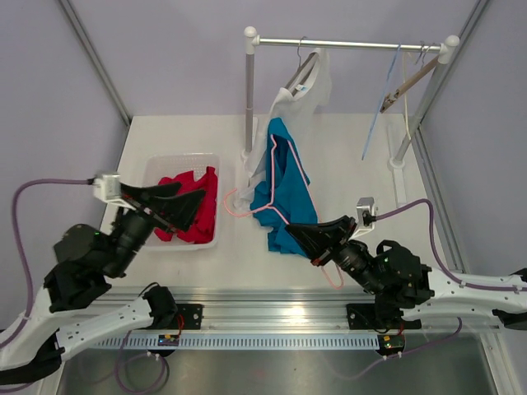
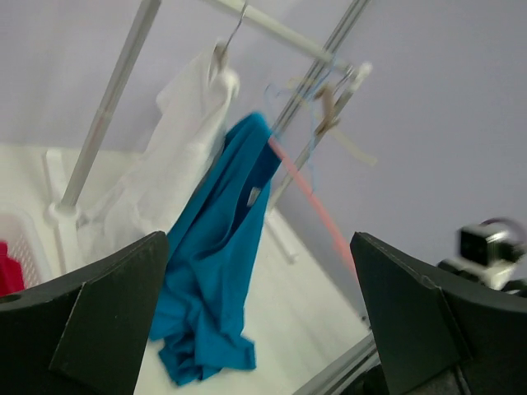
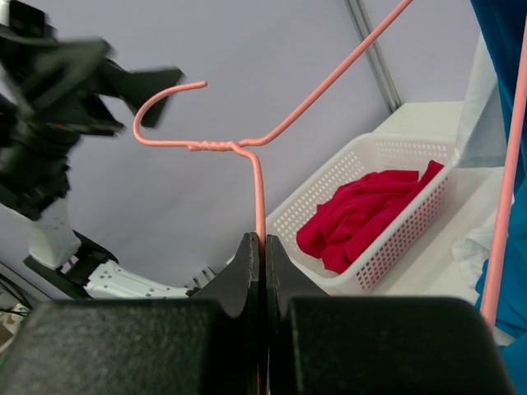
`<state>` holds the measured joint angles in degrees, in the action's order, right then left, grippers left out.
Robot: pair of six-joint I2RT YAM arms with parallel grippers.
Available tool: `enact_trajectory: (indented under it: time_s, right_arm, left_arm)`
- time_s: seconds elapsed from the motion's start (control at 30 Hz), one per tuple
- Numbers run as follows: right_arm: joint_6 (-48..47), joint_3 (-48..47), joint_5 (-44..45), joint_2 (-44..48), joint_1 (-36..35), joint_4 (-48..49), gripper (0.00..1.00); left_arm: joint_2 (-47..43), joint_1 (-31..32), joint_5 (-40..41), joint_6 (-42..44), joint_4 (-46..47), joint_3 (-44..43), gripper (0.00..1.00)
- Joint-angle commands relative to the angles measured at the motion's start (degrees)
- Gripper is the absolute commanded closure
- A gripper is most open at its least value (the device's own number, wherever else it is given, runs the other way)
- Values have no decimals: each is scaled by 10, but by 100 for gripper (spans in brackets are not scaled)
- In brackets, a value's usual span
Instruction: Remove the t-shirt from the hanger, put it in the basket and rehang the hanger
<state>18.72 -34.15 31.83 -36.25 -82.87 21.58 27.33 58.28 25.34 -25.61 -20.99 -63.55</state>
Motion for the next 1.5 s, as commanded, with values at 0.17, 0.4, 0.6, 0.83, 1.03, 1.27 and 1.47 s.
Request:
enact_trajectory:
  time_s: [0.17, 0.4, 0.6, 0.83, 1.03, 1.27, 1.47]
  right_arm:
    - [33, -52, -100, 22, -4, 76, 100]
    - [72, -60, -173, 34, -4, 104, 100]
    - [92, -78, -241, 28, -4, 112, 100]
    - [112, -73, -272, 64, -4, 107, 100]
    - [168, -70, -311, 138, -4, 36, 100]
    - [203, -58, -293, 197, -4, -40, 100]
    - [167, -60, -269, 203, -4, -54, 100]
  left_arm:
    - [59, -2, 25, -37, 88, 160, 1]
    - [236, -1, -104, 13, 196, 92, 1]
    - [309, -2, -30, 49, 191, 41, 1]
    - [274, -1, 97, 78, 162, 44, 100]
    - [168, -18, 200, 171, 132, 17, 100]
    - [207, -59, 202, 251, 163, -134, 100]
    - [286, -114, 159, 296, 107, -361, 100]
